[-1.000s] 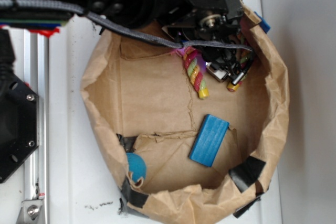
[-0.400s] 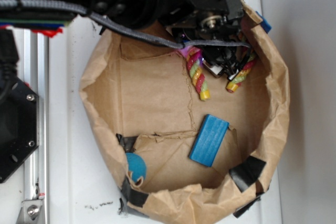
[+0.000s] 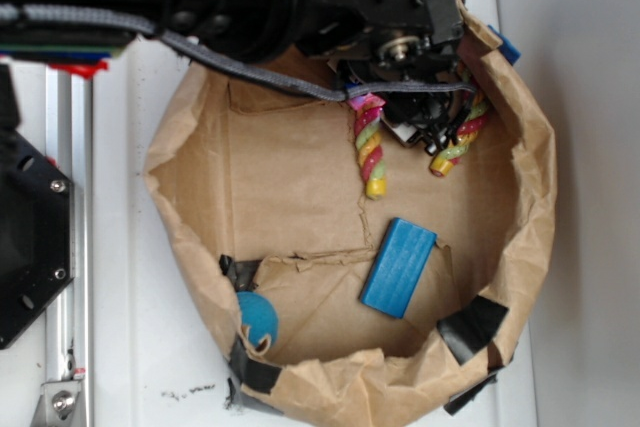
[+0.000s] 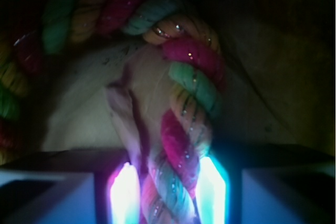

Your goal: Grab the multicolored rope.

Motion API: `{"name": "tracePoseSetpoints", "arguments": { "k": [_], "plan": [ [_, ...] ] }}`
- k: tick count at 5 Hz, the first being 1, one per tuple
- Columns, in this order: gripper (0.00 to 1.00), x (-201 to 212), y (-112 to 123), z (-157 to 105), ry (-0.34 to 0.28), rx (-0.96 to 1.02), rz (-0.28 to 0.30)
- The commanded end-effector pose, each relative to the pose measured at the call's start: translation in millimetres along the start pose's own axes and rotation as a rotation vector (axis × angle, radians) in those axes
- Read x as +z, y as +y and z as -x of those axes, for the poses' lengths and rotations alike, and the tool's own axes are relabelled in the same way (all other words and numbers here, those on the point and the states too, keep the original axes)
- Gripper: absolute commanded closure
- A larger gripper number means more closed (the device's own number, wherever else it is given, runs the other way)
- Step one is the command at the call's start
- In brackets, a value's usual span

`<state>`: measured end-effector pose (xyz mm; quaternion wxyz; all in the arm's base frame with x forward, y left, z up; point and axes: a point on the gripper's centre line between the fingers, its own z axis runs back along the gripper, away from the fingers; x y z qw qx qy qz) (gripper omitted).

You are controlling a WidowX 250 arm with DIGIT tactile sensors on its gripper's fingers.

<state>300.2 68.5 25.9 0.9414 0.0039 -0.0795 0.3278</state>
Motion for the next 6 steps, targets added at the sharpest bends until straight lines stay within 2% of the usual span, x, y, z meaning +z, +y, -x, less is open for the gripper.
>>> {"name": "tracePoseSetpoints", "arguments": {
  "k": [1,2,3,4,5,6],
  "plan": [
    [1.0,28.5,-1.7,1.4,-0.034,-0.066,0.04],
    [1.0,51.8,-7.5,8.5,0.027,-0.211,0.116],
    [1.0,84.2,-34.9,20.0,-0.06,-0.457,0.21],
    [1.0,112.7,-62.6,34.0,-0.007,-0.571,0.243],
    [1.0,135.0,-74.5,45.4,0.07,-0.617,0.246],
    [1.0,152.7,-73.0,56.7,0.108,-0.674,0.223]
  ]
}}
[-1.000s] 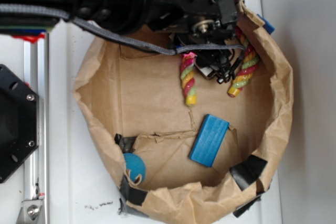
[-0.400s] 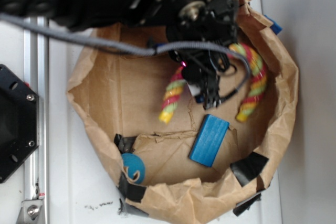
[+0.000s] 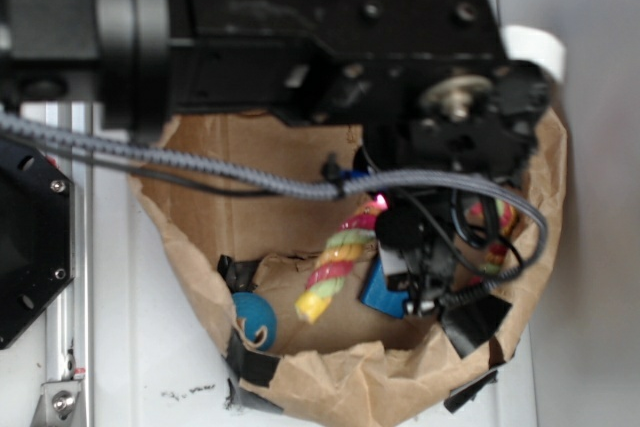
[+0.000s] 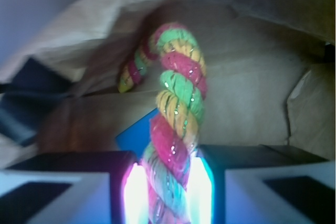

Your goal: Grab the multicolored rope.

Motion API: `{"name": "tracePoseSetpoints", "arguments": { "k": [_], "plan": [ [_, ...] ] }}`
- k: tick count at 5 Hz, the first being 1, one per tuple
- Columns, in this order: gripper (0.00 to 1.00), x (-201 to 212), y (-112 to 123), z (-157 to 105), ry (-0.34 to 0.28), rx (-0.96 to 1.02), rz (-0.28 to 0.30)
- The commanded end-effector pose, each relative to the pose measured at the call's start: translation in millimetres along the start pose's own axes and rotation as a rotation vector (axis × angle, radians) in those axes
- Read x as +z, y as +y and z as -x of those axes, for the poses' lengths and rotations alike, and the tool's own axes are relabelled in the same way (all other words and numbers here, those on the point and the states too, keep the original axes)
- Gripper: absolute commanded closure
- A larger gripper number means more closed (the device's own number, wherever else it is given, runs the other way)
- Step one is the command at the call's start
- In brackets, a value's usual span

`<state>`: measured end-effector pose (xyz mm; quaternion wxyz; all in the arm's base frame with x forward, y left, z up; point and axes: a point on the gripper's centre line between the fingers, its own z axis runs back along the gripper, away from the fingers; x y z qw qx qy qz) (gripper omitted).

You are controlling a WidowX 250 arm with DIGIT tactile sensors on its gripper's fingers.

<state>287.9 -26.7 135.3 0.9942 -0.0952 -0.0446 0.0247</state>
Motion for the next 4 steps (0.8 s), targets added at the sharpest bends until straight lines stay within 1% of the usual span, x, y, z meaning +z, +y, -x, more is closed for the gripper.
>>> {"name": "tracePoseSetpoints", "arguments": {
  "k": [1,2,3,4],
  "plan": [
    [1.0,44.4,-2.0,22.3,-0.018,-0.098,-0.044],
    [1.0,52.0,3.4,36.4,-0.09,-0.094,-0.034],
    [1.0,57.7,7.5,37.8,-0.097,-0.06,-0.049],
    [1.0,53.9,8.2,35.2,-0.087,-0.05,-0.063]
  ]
}}
